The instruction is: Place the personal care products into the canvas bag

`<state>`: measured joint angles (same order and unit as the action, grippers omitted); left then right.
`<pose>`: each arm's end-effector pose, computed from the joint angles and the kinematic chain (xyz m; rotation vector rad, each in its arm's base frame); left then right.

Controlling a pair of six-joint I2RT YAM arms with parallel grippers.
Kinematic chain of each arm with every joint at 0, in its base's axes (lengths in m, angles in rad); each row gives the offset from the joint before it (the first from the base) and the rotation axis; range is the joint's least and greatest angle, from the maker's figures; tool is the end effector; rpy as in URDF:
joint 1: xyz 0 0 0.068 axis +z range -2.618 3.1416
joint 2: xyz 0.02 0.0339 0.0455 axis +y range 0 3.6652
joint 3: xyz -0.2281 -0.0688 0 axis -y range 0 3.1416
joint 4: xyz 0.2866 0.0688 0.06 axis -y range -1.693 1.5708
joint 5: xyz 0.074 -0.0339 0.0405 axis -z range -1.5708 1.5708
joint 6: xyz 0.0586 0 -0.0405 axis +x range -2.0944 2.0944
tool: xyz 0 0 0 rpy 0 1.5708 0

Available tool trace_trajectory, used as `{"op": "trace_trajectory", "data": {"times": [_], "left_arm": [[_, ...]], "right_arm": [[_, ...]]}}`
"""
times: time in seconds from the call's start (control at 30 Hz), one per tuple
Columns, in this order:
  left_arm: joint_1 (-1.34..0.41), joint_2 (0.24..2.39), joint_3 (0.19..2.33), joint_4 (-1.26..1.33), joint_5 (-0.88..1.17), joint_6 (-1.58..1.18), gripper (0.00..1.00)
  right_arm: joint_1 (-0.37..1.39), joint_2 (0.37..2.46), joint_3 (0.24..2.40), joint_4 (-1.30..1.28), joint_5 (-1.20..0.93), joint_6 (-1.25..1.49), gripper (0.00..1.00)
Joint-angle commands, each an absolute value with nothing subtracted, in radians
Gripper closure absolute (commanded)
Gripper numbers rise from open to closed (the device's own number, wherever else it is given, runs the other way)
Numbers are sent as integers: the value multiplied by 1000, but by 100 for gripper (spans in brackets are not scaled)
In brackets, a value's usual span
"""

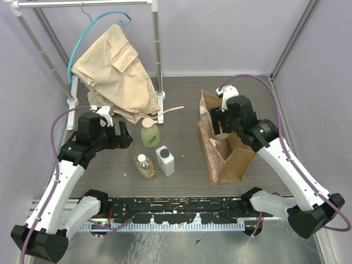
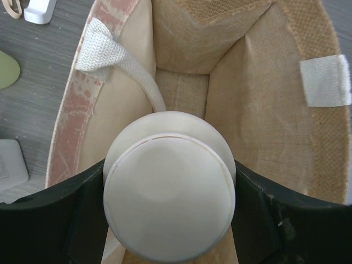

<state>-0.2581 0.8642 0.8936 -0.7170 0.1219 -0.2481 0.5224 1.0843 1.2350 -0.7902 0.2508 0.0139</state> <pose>0.2484 -0.0729 0.2715 0.0773 2.2833 -0.4053 0.2609 0.1334 0.3394 -0.4152 2.1476 0.0253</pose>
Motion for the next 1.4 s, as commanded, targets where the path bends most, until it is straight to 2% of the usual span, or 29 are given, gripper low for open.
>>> {"op": "trace_trajectory", "data": {"times": [0.0, 0.33, 1.0, 1.37], "left_arm": [[-258, 851, 877, -719, 140, -252, 2], [-258, 879, 875, -697, 142, -248, 2], [-258, 907, 875, -680, 144, -261, 2], [-258, 903, 870, -682, 141, -263, 2]], "right_arm": [[484, 1068, 1228, -533, 231, 23, 100], [272, 1153, 1145, -372, 43, 19, 100], [268, 1245, 911, 37, 18, -6, 99], [267, 1351, 893, 30, 20, -2, 99]]}}
